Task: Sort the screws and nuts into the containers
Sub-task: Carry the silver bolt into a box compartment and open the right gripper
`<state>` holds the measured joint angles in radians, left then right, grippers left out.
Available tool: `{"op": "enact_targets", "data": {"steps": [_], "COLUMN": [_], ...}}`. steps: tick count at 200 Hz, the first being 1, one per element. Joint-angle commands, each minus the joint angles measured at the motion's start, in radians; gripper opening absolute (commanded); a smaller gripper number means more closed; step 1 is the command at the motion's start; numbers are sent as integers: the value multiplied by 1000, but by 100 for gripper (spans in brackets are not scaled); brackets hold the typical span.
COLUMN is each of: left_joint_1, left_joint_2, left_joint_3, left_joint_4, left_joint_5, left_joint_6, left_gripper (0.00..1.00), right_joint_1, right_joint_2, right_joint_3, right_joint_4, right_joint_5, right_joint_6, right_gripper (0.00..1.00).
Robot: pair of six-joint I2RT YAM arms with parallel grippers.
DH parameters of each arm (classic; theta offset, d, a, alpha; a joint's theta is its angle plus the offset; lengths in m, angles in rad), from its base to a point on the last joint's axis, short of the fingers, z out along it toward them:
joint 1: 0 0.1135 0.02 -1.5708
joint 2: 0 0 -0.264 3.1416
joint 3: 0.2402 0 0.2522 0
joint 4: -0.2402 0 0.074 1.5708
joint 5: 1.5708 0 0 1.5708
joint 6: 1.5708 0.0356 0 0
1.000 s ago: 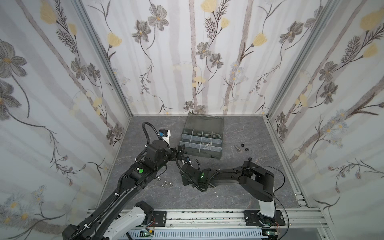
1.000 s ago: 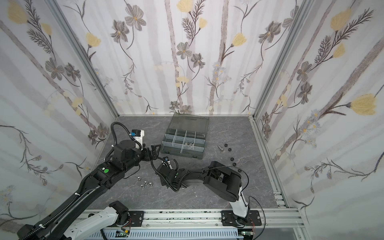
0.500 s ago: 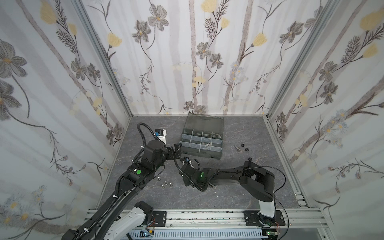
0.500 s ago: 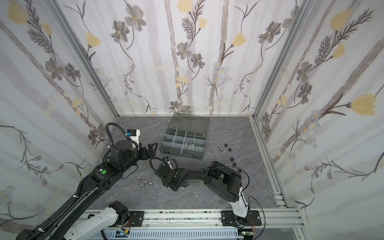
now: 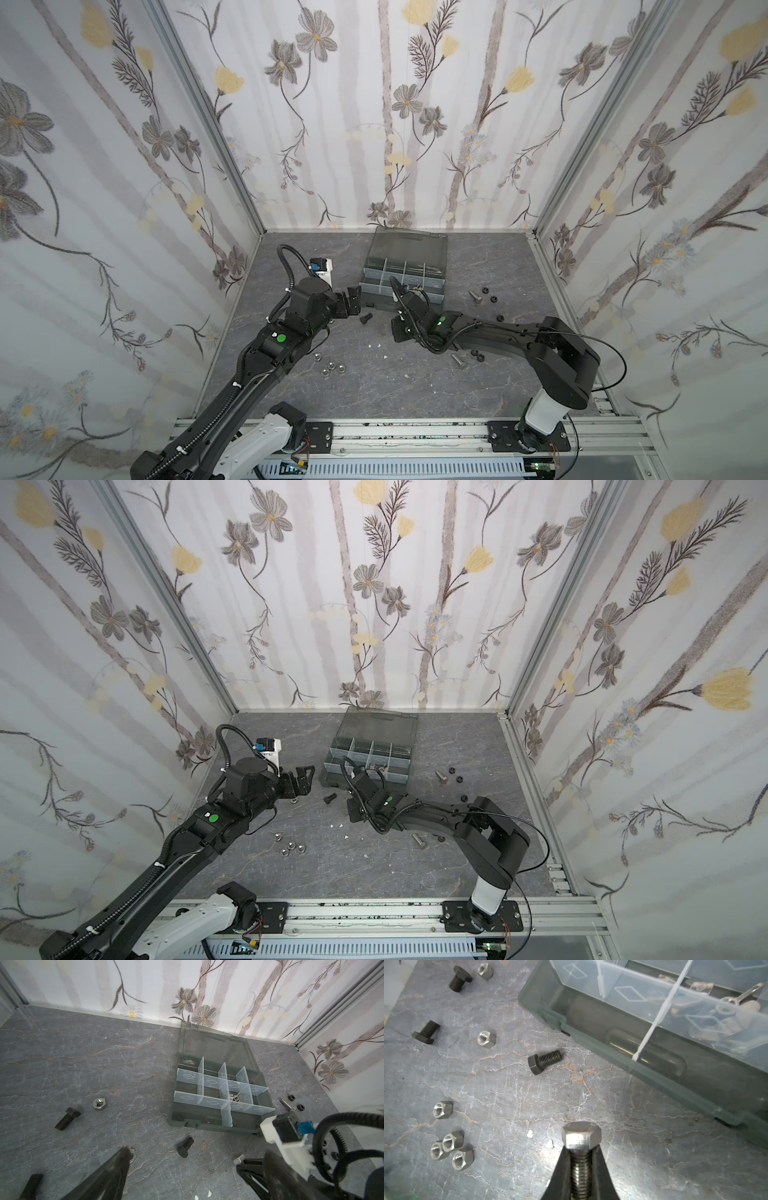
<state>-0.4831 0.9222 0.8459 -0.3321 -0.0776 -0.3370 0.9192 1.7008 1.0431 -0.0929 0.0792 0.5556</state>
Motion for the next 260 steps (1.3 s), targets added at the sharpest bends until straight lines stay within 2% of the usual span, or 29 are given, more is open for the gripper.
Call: {"op": "enact_targets", "data": {"steps": [1, 52, 108, 182, 211, 260], "left_joint_1": [12, 45, 84, 115, 120, 122], "left_joint_2": [19, 83, 148, 194, 201, 199], "left_joint_3": [-5, -4, -2, -4, -6, -7], "left_joint_4": [33, 33, 33, 35, 38, 39], "left_joint_5": [12, 41, 73, 102, 114, 123], "left_joint_6": [4, 4, 1, -5, -7, -7], "left_gripper": [100, 100, 100, 100, 100, 100], "right_joint_1": [-61, -236, -377, -479, -495, -500], "right_joint_2": [-35, -58, 5, 140, 157, 152], "right_joint_3": [-2, 22, 94, 169, 169, 167], "right_joint_4": [28, 21, 5, 18, 24, 21], "right_joint_5": [-59, -103, -127, -194, -202, -196], "right_joint_6": [-48, -114, -179, -195, -193, -196], "right_gripper": [3, 3, 2, 3, 11, 40]}}
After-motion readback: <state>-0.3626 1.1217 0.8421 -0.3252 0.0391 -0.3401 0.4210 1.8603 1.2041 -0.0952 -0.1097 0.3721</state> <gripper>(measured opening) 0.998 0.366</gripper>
